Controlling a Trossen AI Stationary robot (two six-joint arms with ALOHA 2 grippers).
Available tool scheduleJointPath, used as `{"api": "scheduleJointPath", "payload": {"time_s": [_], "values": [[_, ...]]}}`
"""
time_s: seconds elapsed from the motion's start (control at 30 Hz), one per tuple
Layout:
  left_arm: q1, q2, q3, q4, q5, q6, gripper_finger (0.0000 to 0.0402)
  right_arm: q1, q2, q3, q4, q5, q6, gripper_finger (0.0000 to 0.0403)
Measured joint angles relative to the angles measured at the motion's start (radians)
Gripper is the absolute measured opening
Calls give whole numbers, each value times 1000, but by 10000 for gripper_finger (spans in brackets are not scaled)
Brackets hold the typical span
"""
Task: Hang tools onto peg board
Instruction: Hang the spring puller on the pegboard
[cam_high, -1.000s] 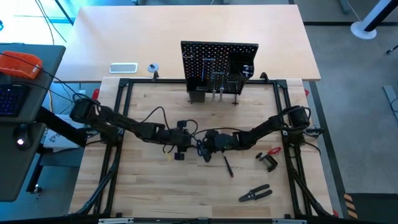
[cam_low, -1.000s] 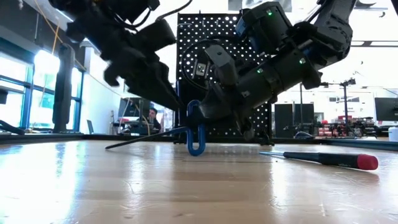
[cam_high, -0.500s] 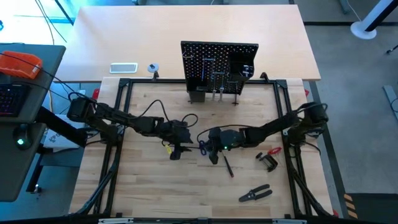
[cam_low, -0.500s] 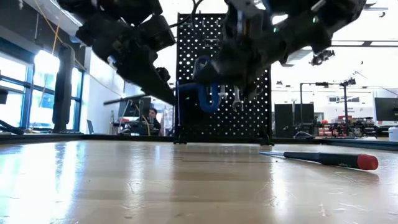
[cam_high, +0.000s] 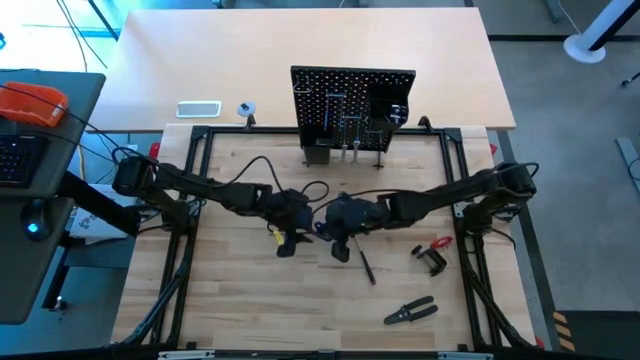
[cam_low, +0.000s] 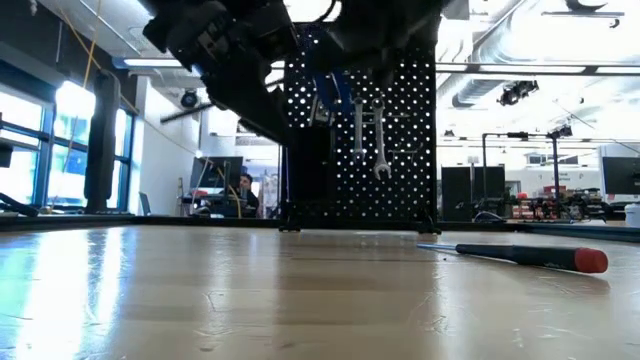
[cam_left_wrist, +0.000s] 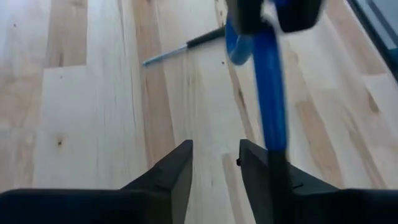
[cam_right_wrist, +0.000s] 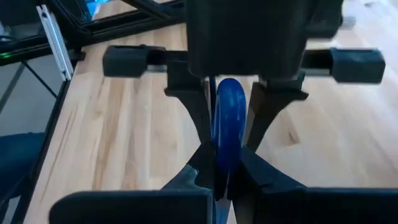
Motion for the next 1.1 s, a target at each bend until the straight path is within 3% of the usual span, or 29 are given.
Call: {"api": "scheduleJointPath", "payload": {"time_s": [0.33,0.7,0.97,1.1], "values": [[0,-5,44,-31,2,18,75,4,-1,44,-190,0,13,12],[0,-5,58,-67,2,29,67,7,0,44,-176,1,5,12],[-1,-5,58,-60,-30,37,12,6,0,44,-178,9,8,12],[0,-5,58,-59,-31,43,9,6,0,44,-179,12,10,12]]}}
